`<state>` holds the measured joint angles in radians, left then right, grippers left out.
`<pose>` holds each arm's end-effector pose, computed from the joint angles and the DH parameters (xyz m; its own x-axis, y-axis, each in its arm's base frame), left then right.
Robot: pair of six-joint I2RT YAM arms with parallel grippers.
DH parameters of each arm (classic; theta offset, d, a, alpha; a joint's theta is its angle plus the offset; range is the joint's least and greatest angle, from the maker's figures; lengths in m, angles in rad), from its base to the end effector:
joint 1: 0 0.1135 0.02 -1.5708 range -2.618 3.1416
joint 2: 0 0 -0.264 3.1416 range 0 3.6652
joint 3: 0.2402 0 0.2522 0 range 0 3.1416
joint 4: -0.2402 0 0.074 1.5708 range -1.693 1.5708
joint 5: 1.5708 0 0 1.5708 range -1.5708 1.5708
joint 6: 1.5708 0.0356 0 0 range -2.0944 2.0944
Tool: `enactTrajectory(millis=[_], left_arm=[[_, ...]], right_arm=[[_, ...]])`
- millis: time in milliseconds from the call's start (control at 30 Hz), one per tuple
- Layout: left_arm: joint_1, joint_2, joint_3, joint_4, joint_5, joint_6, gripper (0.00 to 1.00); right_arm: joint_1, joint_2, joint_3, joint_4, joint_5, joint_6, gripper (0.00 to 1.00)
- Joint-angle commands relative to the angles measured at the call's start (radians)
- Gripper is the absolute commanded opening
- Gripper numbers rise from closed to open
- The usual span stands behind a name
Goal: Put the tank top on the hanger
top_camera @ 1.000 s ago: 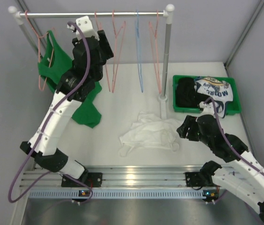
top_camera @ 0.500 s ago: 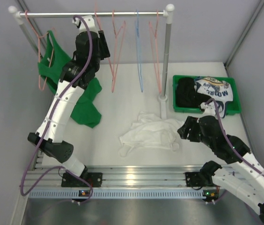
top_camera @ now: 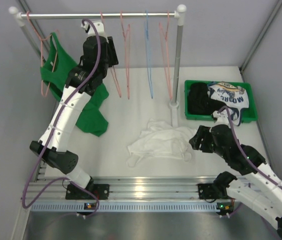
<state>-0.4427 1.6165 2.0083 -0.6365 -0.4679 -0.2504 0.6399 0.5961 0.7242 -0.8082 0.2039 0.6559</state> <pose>0.3124 -0.1304 0.5006 -0.2088 -0.1457 -0.9670 -0.0669 0.9886 -0.1346 0.1017 0.0667 0.2841 -0.6794 0.2388 -0.6938 -0.0557 0.9261 0.3733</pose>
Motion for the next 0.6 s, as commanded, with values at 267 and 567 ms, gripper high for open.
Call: enactTrajectory(millis=[267,567], left_arm=[[0.006,-0.026,0.041,-0.035,-0.08,0.046,0.36],[0.006,-0.02,0.047,-0.035,-0.067,0.072,0.26]], right_arm=[[-0.009,-0.012,-0.011,0.027,-0.014,-0.006,0.6],[-0.009,-0.012,-0.012,0.023,-0.012,-0.009,0.6]])
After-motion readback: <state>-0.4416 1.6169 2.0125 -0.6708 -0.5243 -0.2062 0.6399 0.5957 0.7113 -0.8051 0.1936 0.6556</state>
